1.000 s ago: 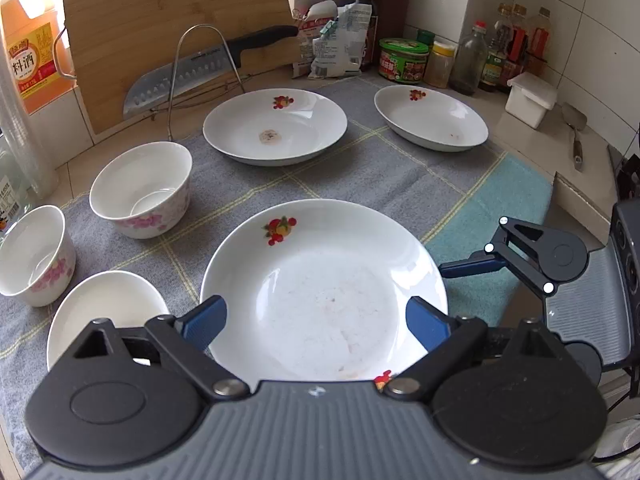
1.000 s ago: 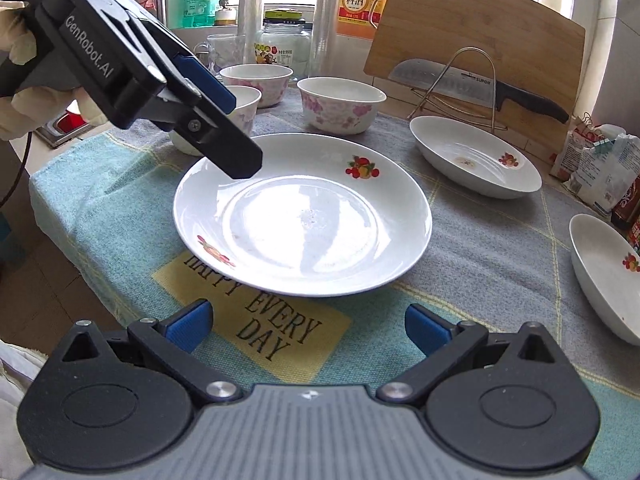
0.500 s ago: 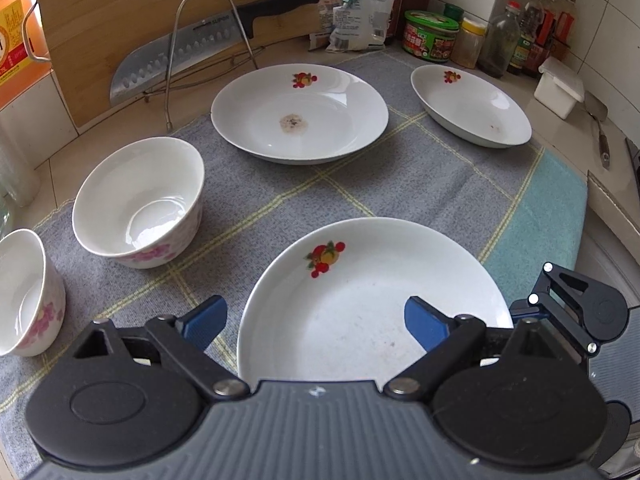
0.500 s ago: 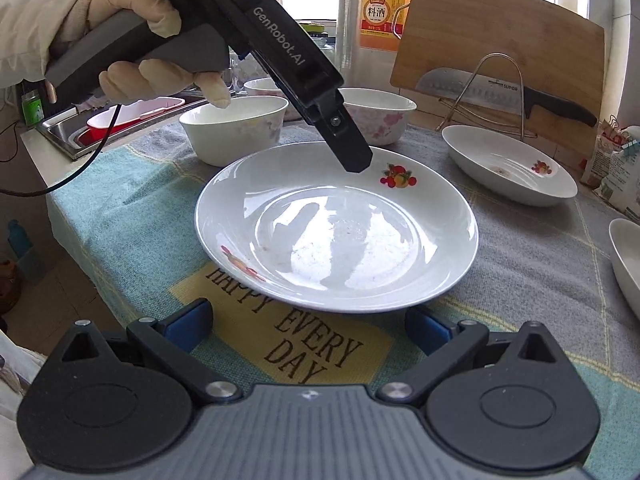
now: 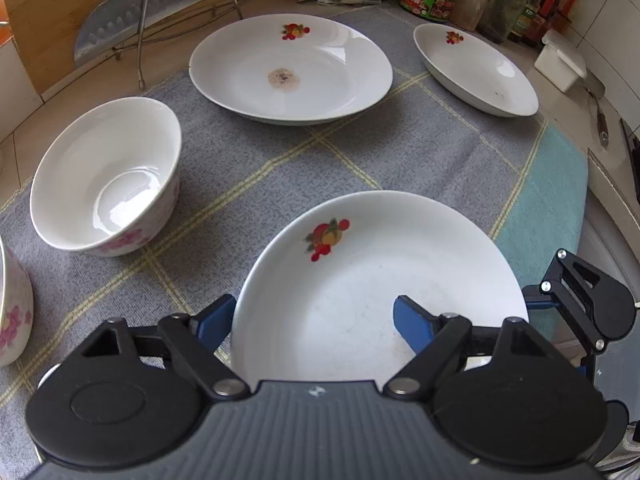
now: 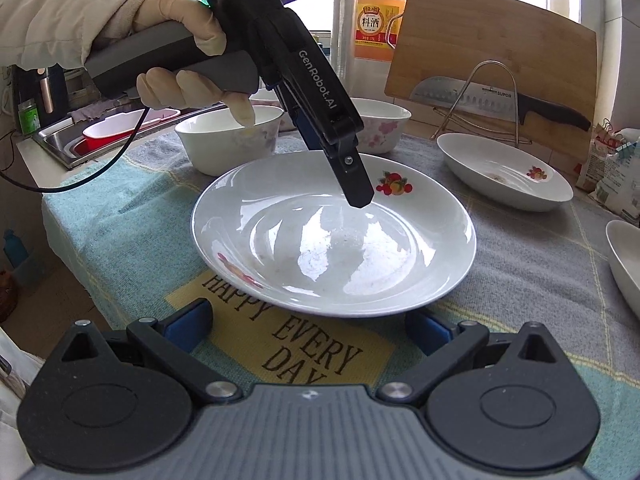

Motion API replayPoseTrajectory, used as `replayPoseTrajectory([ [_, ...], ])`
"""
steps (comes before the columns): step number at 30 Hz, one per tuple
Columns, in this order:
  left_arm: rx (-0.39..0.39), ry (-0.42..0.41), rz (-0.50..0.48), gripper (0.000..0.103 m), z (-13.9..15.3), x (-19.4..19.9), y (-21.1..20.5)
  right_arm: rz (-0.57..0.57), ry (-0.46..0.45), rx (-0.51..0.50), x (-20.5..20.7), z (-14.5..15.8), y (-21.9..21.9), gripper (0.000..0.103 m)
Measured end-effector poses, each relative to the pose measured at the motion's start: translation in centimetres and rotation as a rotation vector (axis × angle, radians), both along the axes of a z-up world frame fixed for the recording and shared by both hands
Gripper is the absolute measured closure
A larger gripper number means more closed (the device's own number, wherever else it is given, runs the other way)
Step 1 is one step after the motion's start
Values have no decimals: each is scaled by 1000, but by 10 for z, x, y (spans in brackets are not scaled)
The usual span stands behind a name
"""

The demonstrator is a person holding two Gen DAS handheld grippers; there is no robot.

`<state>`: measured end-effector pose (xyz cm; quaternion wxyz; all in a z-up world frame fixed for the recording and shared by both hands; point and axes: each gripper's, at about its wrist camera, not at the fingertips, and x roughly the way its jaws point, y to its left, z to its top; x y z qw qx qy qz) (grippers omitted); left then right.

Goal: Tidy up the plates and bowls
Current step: 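Lift the white plate by its rim with the left tool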

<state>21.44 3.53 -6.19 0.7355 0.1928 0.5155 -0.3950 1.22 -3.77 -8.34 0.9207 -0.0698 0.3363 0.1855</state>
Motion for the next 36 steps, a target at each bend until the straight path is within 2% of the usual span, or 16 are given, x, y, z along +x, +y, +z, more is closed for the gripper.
replayPoseTrajectory([
  [15,17,33,-45,21,-7,3,-5,-74,10,-9,6,0,5,0],
  [27,51,53,-112,23,-9,6,-10,-84,7,-35,7,2,5,0],
  [36,62,98,-124,23,-7,12,-14,-95,7,-23,9,3,3,0],
])
